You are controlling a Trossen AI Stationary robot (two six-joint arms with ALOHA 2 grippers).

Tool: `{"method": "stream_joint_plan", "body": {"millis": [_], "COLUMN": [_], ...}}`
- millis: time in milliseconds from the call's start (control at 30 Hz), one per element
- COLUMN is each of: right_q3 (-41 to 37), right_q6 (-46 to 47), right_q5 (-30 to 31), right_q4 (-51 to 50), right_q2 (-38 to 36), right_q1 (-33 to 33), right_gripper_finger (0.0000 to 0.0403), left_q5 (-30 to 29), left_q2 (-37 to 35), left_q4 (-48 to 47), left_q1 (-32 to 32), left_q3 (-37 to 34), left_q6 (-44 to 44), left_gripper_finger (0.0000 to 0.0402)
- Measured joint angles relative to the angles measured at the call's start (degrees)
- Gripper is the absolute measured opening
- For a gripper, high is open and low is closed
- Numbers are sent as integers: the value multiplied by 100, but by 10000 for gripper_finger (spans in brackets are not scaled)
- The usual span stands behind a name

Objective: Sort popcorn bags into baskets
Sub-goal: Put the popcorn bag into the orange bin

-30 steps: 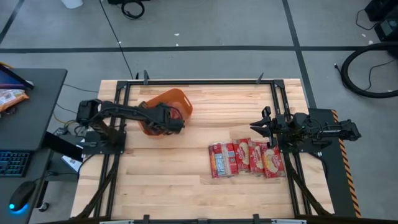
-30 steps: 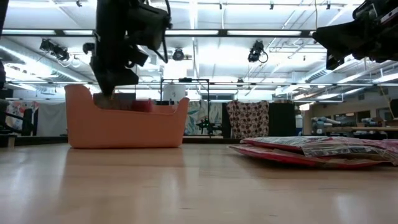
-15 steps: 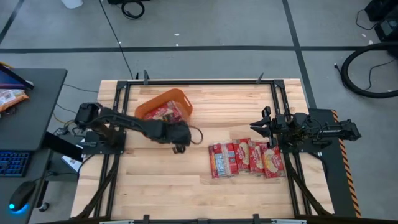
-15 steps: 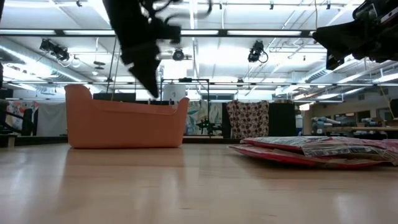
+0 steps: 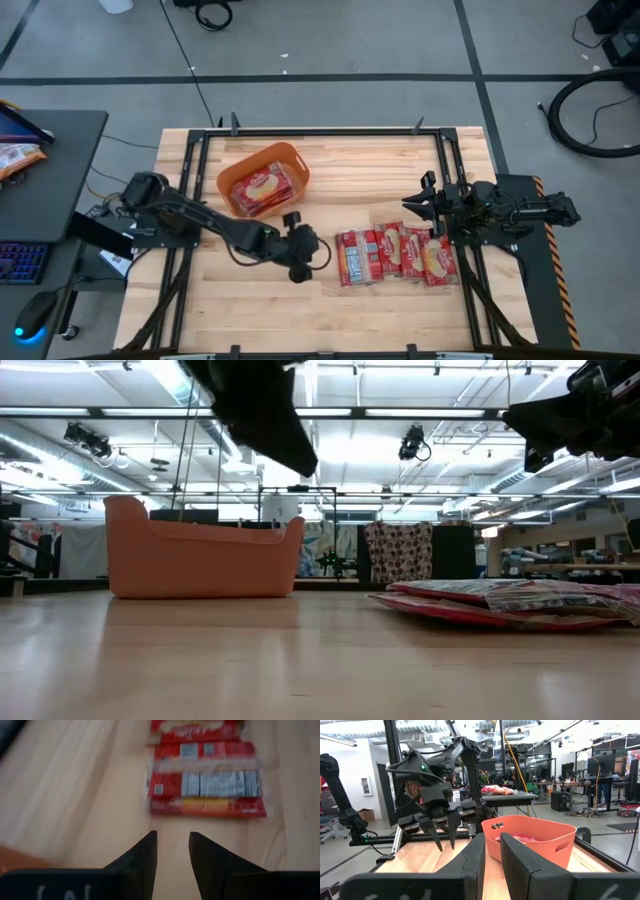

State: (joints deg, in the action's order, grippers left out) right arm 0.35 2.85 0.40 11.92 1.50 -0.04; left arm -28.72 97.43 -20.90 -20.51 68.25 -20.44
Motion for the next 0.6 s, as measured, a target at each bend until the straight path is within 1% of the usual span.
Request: {"method": "stream_joint_plan", "body": {"millis": [133,233,300,433,600], "right_q3": [1,1,1,0,-1], "right_q6": [0,0,0,0,0], "right_q5": [0,0,0,0,2], "right_q4": [2,2,0,4,1], "right_q2": [-2,-2,0,-2,-2], "right_q1": [-1,1,-1,1,-1], "right_gripper_finger": [66,66,66,66,66], "left_q5": [263,444,461,446,485], "left_q2": [169,341,410,646,1209], "left_q4": [86,270,393,334,273], "left_q1": [9,11,1,9,48], "left_q3": [4,4,15,201,924], "left_q6": [-579,-574,-460,-123,587], "left_gripper_finger": [119,119,119,119,119]}}
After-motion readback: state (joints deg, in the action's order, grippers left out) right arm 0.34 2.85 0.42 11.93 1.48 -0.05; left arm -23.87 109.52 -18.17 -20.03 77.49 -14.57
